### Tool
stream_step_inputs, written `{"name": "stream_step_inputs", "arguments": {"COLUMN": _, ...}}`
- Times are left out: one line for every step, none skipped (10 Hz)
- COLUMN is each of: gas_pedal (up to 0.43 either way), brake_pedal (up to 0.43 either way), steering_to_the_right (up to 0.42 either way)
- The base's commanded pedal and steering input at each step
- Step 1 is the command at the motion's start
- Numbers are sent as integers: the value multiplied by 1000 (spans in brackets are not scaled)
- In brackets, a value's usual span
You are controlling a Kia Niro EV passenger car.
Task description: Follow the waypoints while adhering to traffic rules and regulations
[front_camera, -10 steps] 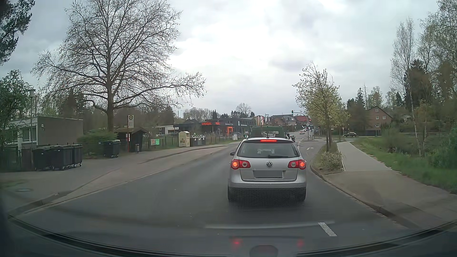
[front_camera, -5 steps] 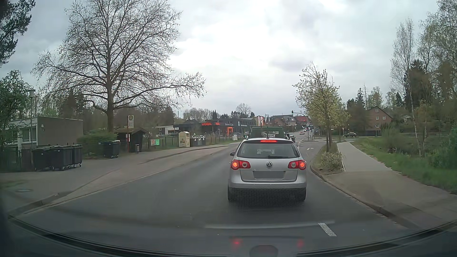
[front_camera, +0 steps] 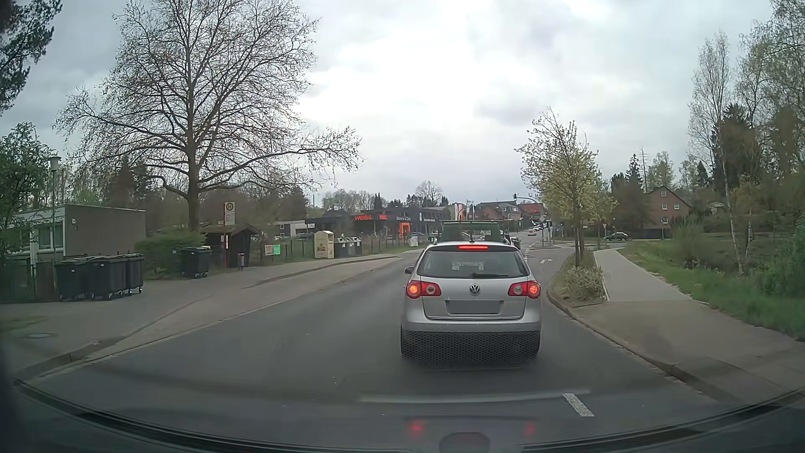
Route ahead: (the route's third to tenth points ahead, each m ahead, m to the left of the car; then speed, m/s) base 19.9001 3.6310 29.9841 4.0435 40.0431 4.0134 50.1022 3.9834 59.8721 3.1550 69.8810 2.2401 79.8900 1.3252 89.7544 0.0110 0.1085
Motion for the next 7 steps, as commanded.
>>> {"name": "stream_step_inputs", "arguments": {"gas_pedal": 0, "brake_pedal": 116, "steering_to_the_right": 12}}
{"name": "stream_step_inputs", "arguments": {"gas_pedal": 0, "brake_pedal": 134, "steering_to_the_right": 13}}
{"name": "stream_step_inputs", "arguments": {"gas_pedal": 0, "brake_pedal": 159, "steering_to_the_right": 13}}
{"name": "stream_step_inputs", "arguments": {"gas_pedal": 0, "brake_pedal": 189, "steering_to_the_right": 12}}
{"name": "stream_step_inputs", "arguments": {"gas_pedal": 0, "brake_pedal": 207, "steering_to_the_right": 12}}
{"name": "stream_step_inputs", "arguments": {"gas_pedal": 0, "brake_pedal": 232, "steering_to_the_right": 12}}
{"name": "stream_step_inputs", "arguments": {"gas_pedal": 0, "brake_pedal": 244, "steering_to_the_right": 12}}
